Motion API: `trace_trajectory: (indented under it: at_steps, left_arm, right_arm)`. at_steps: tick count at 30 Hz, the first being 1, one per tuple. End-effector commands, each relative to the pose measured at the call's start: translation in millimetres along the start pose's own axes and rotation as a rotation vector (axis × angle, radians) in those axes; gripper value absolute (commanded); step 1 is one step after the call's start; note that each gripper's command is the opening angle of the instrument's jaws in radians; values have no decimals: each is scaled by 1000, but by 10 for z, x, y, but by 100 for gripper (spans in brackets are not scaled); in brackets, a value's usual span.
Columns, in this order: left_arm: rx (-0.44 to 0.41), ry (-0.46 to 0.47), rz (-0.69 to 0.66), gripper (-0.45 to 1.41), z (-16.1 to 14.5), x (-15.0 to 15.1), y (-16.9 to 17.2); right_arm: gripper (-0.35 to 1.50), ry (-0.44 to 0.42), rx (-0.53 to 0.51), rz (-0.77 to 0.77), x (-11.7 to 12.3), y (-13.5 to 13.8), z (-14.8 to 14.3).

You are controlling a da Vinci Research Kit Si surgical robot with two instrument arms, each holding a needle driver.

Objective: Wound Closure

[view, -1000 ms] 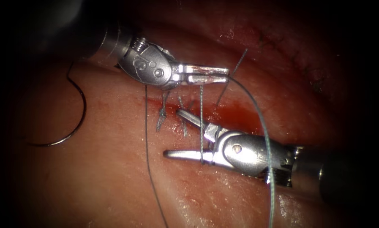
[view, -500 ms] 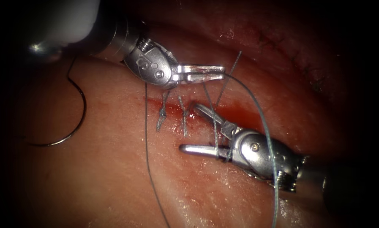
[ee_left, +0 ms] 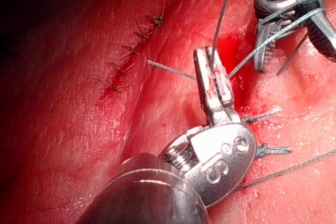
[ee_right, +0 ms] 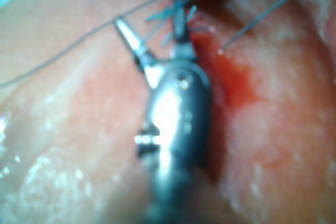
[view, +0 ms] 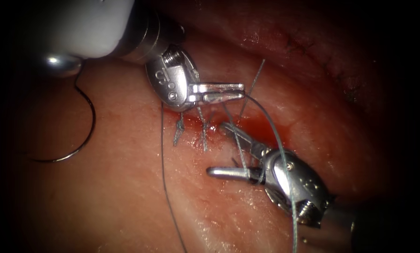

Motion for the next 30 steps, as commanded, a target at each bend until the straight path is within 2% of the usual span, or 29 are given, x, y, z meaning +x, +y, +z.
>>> trace_trajectory:
  at_steps: [1, 3, 9, 13, 14, 16, 18, 21, 30]
  left_arm:
    - [-3, 20, 2, -45, 2, -5, 5]
    - [-6, 29, 3, -45, 0, -4, 7]
    - [-100, 45, 4, -45, -9, 2, 10]
    - [-113, 48, 3, -45, -10, 5, 12]
    - [-106, 46, 1, -45, -10, 7, 14]
    - [-23, 25, 2, -45, -10, 15, 19]
    - [8, 17, 0, -45, -10, 20, 20]
    - [29, -21, -3, -45, -12, 25, 19]
    - [25, -50, 3, -45, -9, 29, 30]
  right_arm:
    - [71, 3, 2, 7, -8, -5, 6]
    - [71, 22, 1, 28, -7, -5, 6]
    - [74, 51, 12, 52, 2, -7, 13]
    - [76, 57, 10, 51, 8, -7, 19]
    - [76, 59, 9, 51, 11, -7, 19]
    - [76, 64, 8, 54, 16, -5, 18]
    - [76, 69, 8, 58, 17, -4, 17]
    - [74, 80, 7, 67, 21, -4, 16]
    - [73, 97, -5, 77, 30, 1, 13]
